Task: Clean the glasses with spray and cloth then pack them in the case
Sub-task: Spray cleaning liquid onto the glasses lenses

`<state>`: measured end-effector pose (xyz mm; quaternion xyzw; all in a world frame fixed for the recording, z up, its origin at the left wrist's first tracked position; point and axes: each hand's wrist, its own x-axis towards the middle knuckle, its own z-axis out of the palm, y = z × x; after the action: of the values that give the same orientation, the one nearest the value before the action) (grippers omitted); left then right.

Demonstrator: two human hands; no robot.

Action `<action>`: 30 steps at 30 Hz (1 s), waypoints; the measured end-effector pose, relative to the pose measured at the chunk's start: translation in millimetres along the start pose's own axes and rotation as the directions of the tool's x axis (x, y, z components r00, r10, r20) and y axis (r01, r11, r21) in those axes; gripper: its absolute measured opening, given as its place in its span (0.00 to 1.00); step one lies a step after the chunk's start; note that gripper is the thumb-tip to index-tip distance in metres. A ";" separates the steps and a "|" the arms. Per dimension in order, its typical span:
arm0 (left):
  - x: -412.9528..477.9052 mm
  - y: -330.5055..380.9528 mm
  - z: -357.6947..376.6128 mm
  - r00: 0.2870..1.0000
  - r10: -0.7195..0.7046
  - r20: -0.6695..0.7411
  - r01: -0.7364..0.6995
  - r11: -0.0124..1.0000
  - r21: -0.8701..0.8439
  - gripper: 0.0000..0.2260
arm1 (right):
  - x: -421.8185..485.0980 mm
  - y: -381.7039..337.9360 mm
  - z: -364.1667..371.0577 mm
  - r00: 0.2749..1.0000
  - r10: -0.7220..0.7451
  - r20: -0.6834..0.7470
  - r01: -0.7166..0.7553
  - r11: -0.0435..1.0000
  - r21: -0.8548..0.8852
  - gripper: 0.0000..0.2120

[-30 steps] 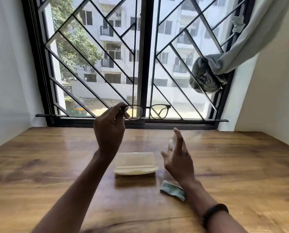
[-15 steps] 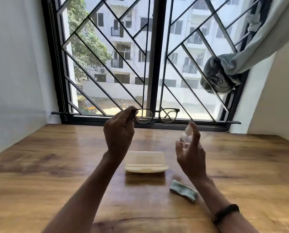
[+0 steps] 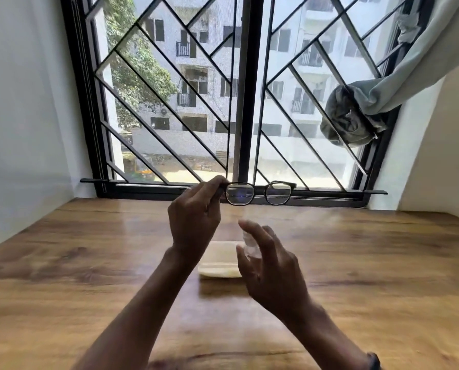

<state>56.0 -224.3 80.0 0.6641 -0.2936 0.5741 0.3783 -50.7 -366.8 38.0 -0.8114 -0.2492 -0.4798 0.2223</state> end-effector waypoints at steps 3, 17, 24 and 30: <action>-1.2 1.2 0.9 1.000 0.009 0.015 -0.009 1.000 -0.008 0.08 | 1.3 -3.0 -1.6 1.000 0.007 -0.008 -0.007 1.000 0.001 0.29; -7.6 2.6 4.9 0.998 0.020 0.052 -0.021 1.000 0.010 0.10 | 5.7 -4.5 -10.8 0.998 0.023 -0.065 -0.022 1.000 0.014 0.29; -5.7 -1.6 3.5 0.999 -0.036 0.013 0.036 0.999 -0.017 0.09 | 4.5 8.4 -14.8 0.985 0.083 -0.150 -0.085 0.996 -0.005 0.28; -2.1 -7.5 1.0 0.996 -0.090 -0.001 0.090 0.996 -0.024 0.09 | 2.9 25.2 -26.6 0.959 0.193 -0.209 -0.195 0.981 0.009 0.26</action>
<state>62.3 -221.2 76.7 0.6717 -0.2698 0.5534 0.4120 -51.7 -401.9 49.2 -0.7782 -0.1409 -0.5398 0.2883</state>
